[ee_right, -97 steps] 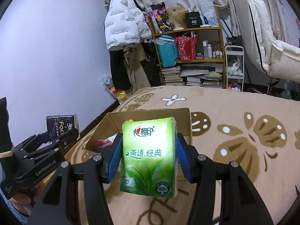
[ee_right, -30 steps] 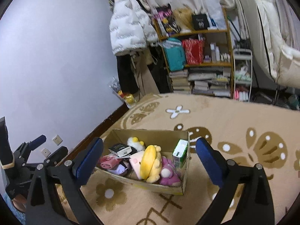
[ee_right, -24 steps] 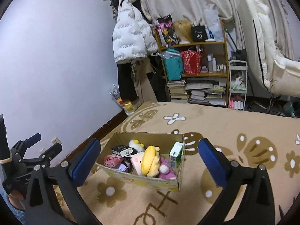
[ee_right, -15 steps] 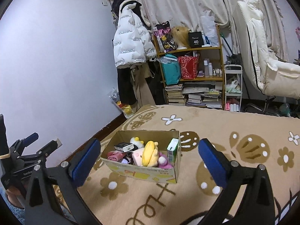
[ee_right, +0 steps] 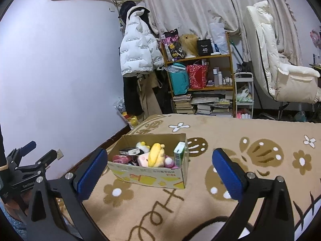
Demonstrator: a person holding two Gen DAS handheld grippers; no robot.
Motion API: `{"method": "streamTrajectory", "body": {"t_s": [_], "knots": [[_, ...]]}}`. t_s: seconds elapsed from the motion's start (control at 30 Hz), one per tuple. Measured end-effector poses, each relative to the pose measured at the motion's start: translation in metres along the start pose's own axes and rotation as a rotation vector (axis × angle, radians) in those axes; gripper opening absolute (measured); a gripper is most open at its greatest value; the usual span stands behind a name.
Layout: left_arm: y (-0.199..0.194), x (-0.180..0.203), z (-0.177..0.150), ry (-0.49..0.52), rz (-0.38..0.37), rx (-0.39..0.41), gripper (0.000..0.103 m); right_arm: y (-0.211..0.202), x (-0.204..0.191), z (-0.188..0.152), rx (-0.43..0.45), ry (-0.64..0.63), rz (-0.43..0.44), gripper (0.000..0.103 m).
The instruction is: Organize soft objects
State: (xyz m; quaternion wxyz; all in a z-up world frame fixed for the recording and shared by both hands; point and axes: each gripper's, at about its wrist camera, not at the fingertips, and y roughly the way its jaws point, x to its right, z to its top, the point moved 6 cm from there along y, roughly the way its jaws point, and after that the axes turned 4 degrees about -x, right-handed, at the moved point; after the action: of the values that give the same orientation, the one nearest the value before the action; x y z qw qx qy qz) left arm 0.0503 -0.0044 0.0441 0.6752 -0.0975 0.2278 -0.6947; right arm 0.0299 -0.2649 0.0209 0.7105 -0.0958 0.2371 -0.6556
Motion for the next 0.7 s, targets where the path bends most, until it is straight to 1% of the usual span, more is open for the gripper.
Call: {"method": "streamTrajectory", "body": {"t_s": [0.23,0.37,0.7], "knots": [[0.013,0.0,-0.016,0.003,0.025,-0.007,0.103,0.003,0.01,-0.017,0.021,0.0,-0.033,0.103],[0.017,0.0,-0.018,-0.008,0.001,-0.018,0.103,0.008,0.012,-0.023,0.009,0.003,-0.036,0.103],[0.021,0.0,-0.022,-0.003,0.002,-0.021,0.103,0.011,0.016,-0.029,-0.005,0.01,-0.04,0.103]]}}
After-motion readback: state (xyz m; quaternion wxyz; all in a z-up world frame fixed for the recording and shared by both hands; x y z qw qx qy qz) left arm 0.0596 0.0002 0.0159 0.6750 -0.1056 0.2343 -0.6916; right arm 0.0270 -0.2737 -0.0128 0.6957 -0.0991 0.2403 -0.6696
